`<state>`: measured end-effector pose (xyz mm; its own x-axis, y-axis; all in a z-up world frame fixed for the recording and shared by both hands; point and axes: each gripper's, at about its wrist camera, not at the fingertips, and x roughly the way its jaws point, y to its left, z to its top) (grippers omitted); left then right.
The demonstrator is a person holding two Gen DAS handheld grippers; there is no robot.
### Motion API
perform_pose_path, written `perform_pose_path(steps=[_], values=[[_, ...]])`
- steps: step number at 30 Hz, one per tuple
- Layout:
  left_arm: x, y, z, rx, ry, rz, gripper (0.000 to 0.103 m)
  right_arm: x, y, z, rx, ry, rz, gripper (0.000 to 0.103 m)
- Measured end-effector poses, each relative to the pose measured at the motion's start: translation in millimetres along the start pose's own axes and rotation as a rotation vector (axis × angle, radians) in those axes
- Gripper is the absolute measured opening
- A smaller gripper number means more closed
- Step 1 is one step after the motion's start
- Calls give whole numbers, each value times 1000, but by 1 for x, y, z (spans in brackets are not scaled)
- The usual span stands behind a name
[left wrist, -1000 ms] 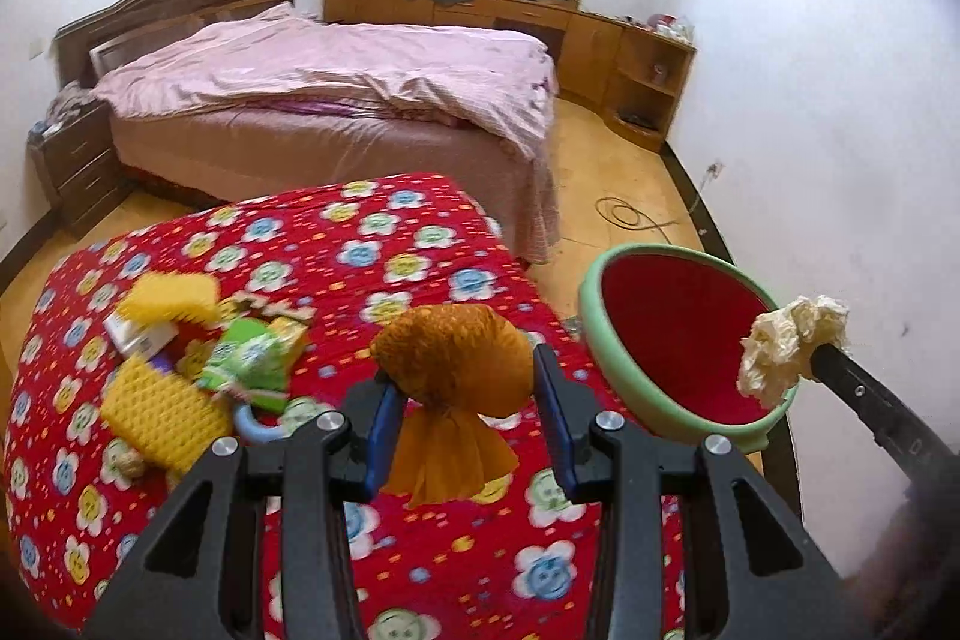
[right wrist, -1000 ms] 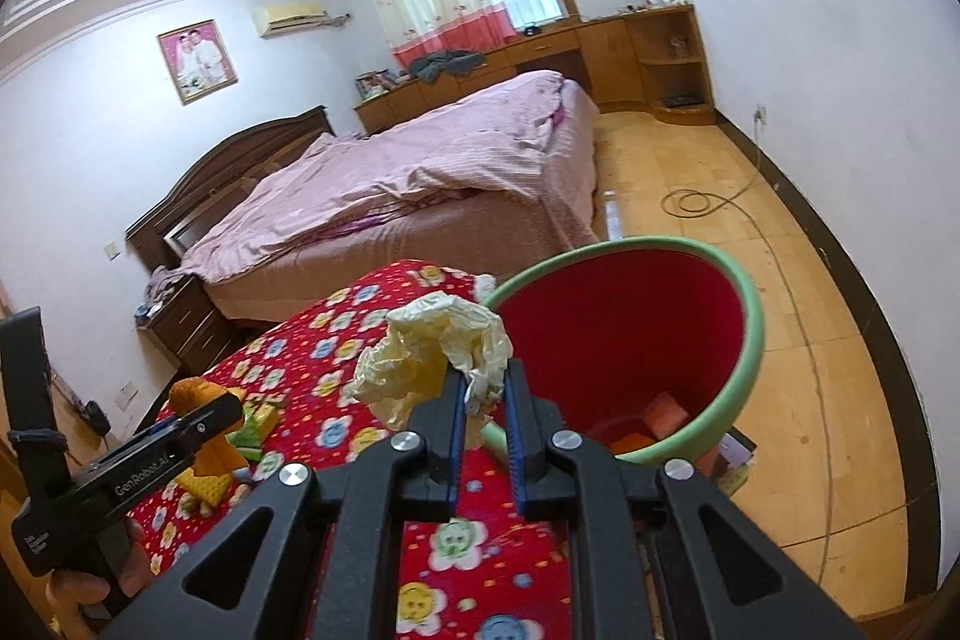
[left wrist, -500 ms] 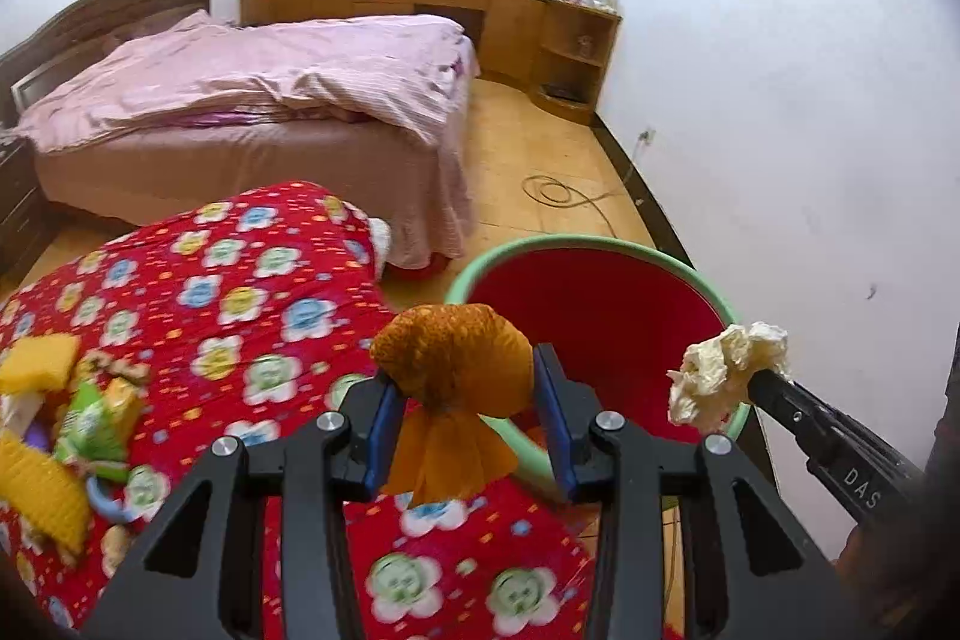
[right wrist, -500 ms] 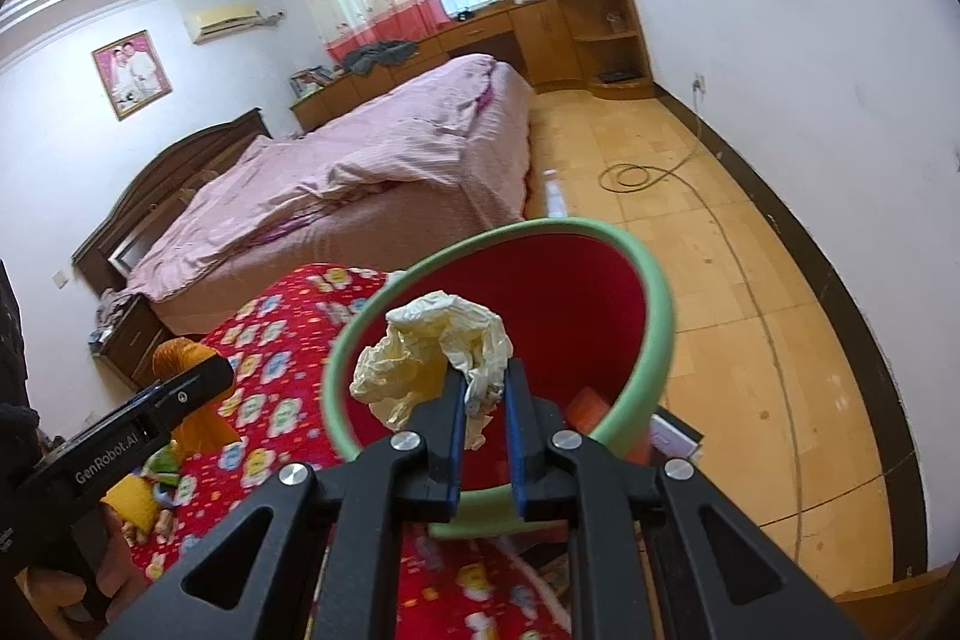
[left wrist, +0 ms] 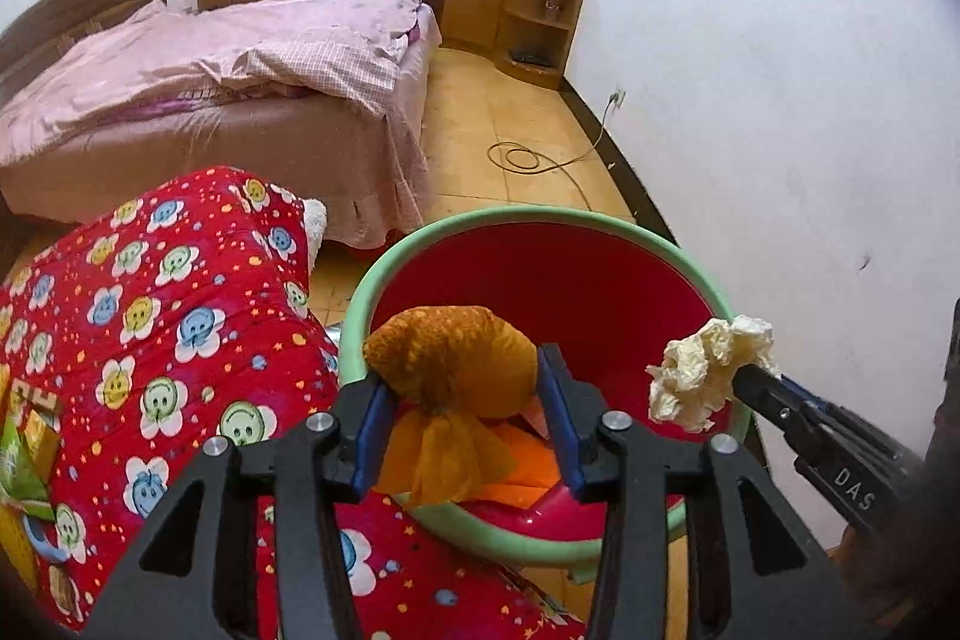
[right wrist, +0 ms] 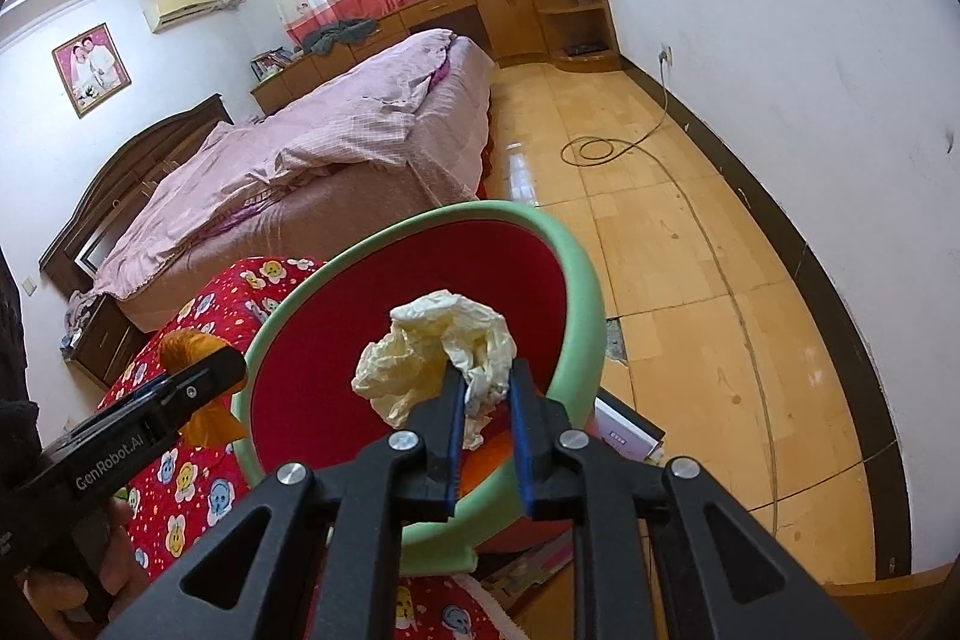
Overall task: Collect trash
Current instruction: 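Open both tools to drop the paper and orange bag into the bucket, then move both open tools back over the trash on the quilt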
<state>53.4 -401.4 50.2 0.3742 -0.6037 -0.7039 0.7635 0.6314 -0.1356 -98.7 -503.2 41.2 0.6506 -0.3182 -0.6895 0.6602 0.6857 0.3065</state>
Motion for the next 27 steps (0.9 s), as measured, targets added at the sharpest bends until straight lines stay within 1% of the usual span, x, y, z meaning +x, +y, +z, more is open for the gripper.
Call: perform_pose_path(steps=[2, 4, 6, 8, 14, 16, 18, 23, 27], values=[[3, -5, 0, 17, 5, 11, 52, 2, -5, 2, 6, 5, 0, 20], [5, -6, 0, 23, 10, 11, 54, 3, -7, 2, 9, 7, 0, 27], [7, -7, -1, 27, 18, 15, 55, 2, -8, 3, 12, 7, 1, 33], [8, -7, -2, 25, 22, 18, 55, 4, -7, 4, 14, 7, 2, 34], [1, 4, -6, -6, 23, 18, 55, 0, -5, 1, 5, 3, 3, 42], [-4, 8, -8, -14, 22, 26, 55, -3, -2, 0, 2, -2, -3, 48], [-9, 13, -10, -22, 24, 37, 55, -5, 2, -1, -1, -5, -3, 51], [-26, 26, -16, -48, 13, 60, 55, -8, 15, -6, -29, -11, -4, 57], [-38, 36, -20, -64, 7, 94, 55, -11, 23, -9, -41, -15, -1, 61]])
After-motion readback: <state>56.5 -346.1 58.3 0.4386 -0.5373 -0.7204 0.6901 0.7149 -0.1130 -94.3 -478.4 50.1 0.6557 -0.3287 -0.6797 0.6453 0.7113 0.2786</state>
